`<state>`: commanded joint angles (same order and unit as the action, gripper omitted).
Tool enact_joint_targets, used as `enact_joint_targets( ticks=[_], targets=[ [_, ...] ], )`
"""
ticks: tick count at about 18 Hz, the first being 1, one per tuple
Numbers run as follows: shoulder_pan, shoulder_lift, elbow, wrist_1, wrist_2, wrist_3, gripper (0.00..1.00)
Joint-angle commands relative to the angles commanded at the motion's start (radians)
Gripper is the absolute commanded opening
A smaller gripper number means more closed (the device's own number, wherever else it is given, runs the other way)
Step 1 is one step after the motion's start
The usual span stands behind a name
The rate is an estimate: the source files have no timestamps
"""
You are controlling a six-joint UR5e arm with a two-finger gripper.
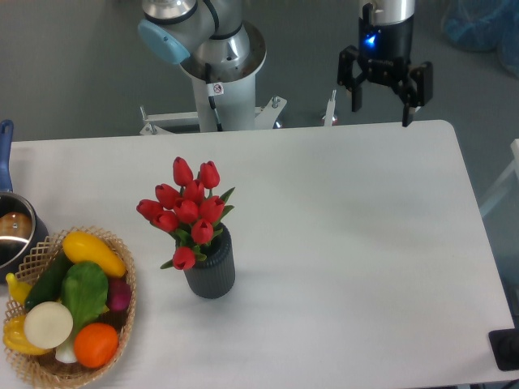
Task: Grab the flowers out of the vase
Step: 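Move the open gripper toward the red tulip stems above the vase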
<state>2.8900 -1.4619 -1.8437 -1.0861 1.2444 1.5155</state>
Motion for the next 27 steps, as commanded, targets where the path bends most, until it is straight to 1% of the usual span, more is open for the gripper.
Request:
enact_joint_targets(
  ticks=[2,6,7,9,10,15,17,20,21,22,25,27],
  targets=[
    [0.0,0.002,-0.031,0.002,-0.052,0.002,1.0],
    [-0.018,-0.003,-0.042,0.002,-0.063,0.0,1.0],
    [-0.021,-0.006,-0.04,0.0,-0.094,-0.001,1.0],
    [-0.018,-0.012,-0.04,0.005,-0.204,-0.008,1.0],
    [-0.018,-0.018,-0.042,0.005,-0.226,-0.012,1.0],
    [-0.031,-0.055,-0.043,0.005,-0.221,0.008,1.0],
    [-0.046,-0.06,-0.046,0.005,-0.218,0.018,1.0],
    [-0.08,-0.083,-0.048,0.005,-0.218,0.029,1.0],
    [-0.093,-0.095,-0.06,0.005,-0.224,0.029,1.0],
    [-0.106,-0.098,-0.064,0.006,-0.224,0.034,1.0],
    [-0.11,-0.1,-0.066,0.006,-0.224,0.043,1.0],
    [-0.113,-0.11,-0.069,0.006,-0.223,0.057,1.0]
  ],
)
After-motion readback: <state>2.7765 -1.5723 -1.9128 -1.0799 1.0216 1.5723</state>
